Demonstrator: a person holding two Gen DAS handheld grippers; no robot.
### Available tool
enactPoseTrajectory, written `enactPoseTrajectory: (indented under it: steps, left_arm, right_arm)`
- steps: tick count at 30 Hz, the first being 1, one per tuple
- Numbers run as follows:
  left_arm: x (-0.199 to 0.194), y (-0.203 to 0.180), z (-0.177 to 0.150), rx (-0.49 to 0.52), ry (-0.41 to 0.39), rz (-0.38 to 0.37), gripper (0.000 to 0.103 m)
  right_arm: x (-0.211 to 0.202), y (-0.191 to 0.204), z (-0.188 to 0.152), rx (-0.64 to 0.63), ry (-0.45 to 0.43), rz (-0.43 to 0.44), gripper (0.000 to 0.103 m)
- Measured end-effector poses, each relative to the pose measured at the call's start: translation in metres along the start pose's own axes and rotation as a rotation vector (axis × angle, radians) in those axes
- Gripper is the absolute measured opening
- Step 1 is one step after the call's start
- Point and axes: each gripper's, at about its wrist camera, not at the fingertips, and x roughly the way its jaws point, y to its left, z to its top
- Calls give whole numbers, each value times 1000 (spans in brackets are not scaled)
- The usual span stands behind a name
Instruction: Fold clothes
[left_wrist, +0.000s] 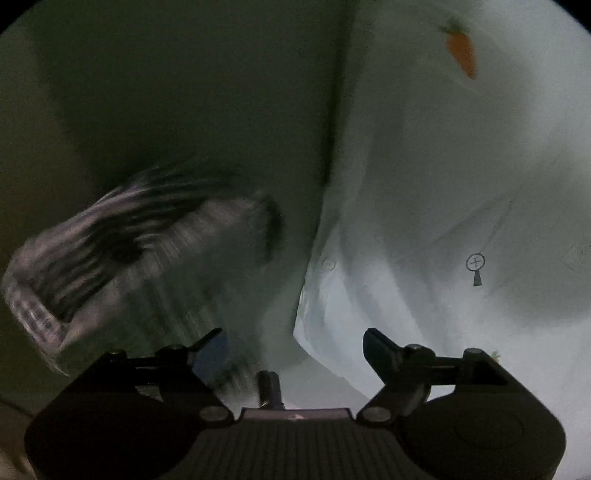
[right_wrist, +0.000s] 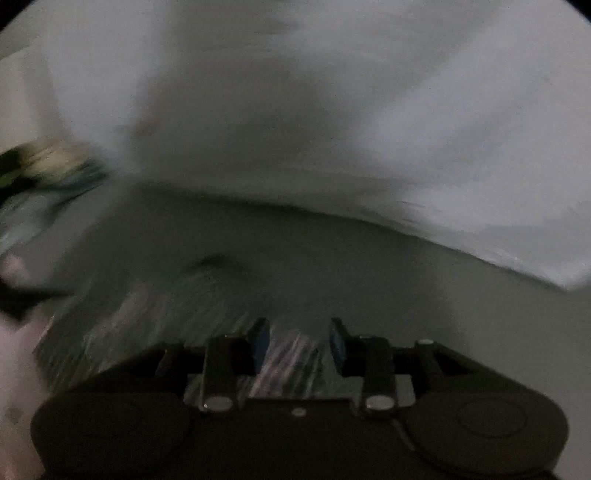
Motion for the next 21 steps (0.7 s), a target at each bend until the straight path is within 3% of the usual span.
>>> enactPoseTrajectory:
  steps: [2, 4, 8, 11, 14, 16, 18, 21]
  left_arm:
    - [3, -19, 3, 148, -29, -3, 81]
    - [3, -32, -4, 345, -78, 62, 81]
    - [14, -27, -34, 717, -171, 335, 80]
    - [31, -7, -67, 985, -176, 509, 78]
    - [46, 17, -93, 1170, -173, 583, 78]
    - [59, 33, -102, 1306, -214, 646, 79]
    - [69, 53, -107, 1432, -256, 713, 81]
    - [87, 66, -96, 1482, -247, 723, 81]
  right_arm:
    - [1, -6, -2, 100, -35, -55, 38]
    - [-6, -6, -13, 168, -68, -58, 40]
    - [-29, 9, -52, 236, -92, -91, 40]
    - [-43, 28, -84, 242, -86, -60, 40]
    - [-46, 44, -116, 242, -78, -47, 54]
    - [-42, 49, -132, 189, -51, -52, 54]
    - [-22, 56, -145, 91, -13, -119, 54]
    - [9, 49, -158, 20, 74, -212, 55]
